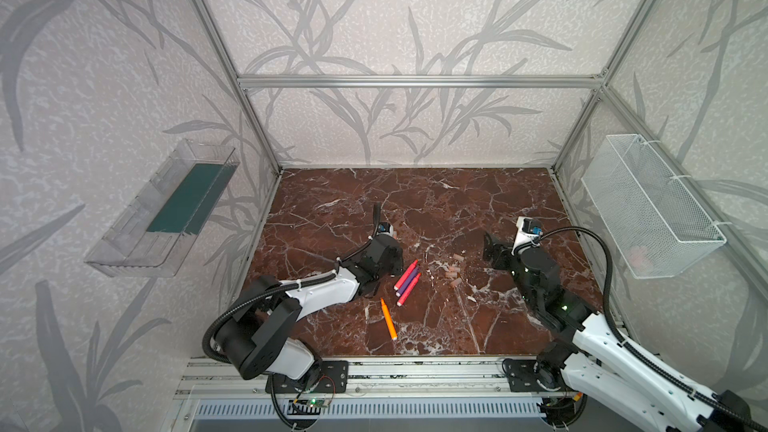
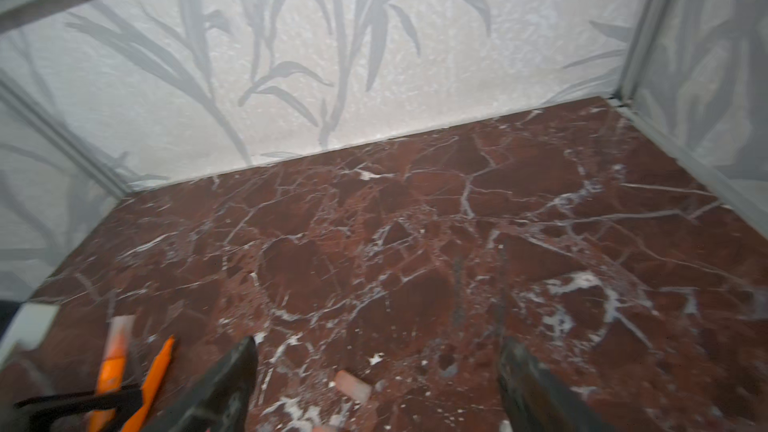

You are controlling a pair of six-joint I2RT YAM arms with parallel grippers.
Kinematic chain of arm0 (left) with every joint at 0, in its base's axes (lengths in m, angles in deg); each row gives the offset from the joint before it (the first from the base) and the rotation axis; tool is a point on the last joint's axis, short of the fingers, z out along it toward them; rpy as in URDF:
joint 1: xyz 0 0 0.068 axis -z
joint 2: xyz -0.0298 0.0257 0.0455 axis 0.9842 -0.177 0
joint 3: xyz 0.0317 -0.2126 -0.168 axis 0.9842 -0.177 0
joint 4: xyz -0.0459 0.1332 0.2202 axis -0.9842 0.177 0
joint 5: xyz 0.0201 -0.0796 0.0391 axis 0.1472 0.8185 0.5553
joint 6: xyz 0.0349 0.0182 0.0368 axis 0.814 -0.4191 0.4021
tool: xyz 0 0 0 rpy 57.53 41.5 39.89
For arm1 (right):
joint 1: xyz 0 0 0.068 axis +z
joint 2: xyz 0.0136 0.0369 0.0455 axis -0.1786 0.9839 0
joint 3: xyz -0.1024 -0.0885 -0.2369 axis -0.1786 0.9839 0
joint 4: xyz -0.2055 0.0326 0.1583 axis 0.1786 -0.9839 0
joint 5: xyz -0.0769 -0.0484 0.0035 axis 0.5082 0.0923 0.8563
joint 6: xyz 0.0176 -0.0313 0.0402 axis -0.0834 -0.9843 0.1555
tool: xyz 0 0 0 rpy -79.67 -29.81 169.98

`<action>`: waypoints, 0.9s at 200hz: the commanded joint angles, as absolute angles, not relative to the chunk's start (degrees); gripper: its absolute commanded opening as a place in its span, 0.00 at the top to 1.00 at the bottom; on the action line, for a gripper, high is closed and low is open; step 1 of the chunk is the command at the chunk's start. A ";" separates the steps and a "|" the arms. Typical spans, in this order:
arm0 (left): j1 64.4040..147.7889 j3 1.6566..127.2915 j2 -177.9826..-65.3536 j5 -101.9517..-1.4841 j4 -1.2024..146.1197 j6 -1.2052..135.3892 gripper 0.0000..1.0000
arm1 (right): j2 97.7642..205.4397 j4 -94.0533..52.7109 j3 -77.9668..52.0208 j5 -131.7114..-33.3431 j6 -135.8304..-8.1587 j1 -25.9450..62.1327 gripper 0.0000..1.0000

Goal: Insert the pens into the pen caps
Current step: 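Withdraw the right gripper while the left gripper lowers the capped marker, then set the capped orange marker on the table and open the left gripper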

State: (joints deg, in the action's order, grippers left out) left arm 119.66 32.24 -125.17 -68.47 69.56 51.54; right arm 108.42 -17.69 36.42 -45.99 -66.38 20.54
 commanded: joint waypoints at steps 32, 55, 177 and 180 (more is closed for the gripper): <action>120.83 38.99 -132.41 -72.15 74.22 50.56 1.00 | 117.66 -11.44 40.82 -46.63 -67.68 9.84 0.11; 120.85 41.01 -134.82 -72.05 75.13 51.12 1.00 | 119.76 -11.50 39.90 -47.96 -68.00 9.84 0.14; 120.82 44.67 -141.08 -72.00 75.80 50.76 0.89 | 119.07 -8.61 42.13 -51.82 -68.77 9.84 0.13; 120.79 44.68 -141.06 -71.96 75.76 50.83 0.88 | 119.06 -8.60 42.13 -51.85 -68.70 9.85 0.13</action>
State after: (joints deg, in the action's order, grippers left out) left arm 120.71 43.02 -141.17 -70.52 74.79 51.54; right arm 119.09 -9.99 42.21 -51.55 -68.35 10.00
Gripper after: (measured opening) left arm 0.163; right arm 0.865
